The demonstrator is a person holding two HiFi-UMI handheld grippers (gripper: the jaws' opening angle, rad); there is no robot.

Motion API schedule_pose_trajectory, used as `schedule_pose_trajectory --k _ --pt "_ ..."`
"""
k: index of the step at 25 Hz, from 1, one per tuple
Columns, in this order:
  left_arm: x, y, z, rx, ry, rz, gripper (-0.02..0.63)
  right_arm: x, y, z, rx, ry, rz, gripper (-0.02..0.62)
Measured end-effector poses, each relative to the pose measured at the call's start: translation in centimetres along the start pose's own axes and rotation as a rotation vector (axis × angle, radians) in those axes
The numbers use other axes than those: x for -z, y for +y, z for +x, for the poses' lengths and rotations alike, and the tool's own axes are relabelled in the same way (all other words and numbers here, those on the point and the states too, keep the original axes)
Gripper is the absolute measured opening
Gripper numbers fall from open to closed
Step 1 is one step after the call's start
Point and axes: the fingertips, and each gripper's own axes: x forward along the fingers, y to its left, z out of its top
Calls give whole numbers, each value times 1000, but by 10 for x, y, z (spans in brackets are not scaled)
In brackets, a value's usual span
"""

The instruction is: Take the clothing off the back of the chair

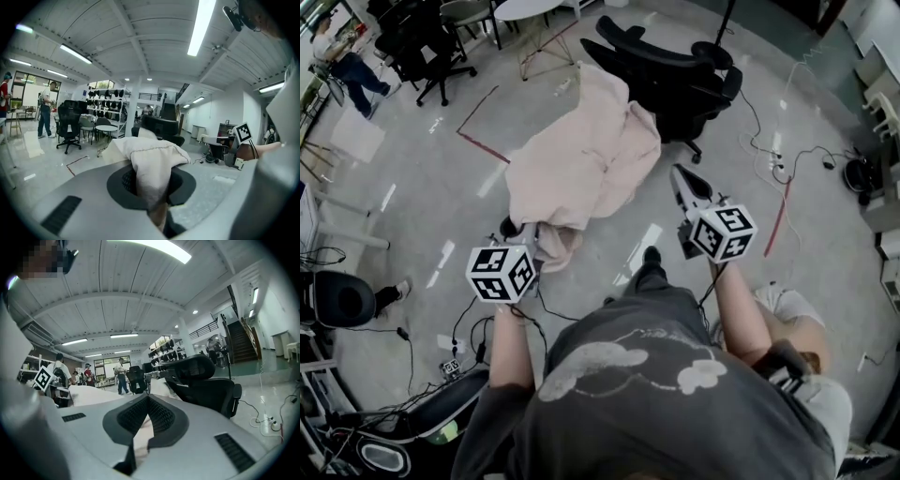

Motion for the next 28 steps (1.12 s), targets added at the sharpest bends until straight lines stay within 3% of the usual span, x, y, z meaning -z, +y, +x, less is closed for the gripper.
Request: schedule_pose_trajectory --k 5,9,20,28 --pt "21 -13 -2 43 66 55 20 11 22 -8 -2 12 -4 -8" --pt "35 -18 -7 70 94 25 21 12 30 -13 3 22 -12 -8" --pt "19 -4 -17 17 45 12 21 21 25 -18 17 69 -56 -8" --pt "5 -13 -20 28 4 11 21 24 27 -30 19 73 -70 -8"
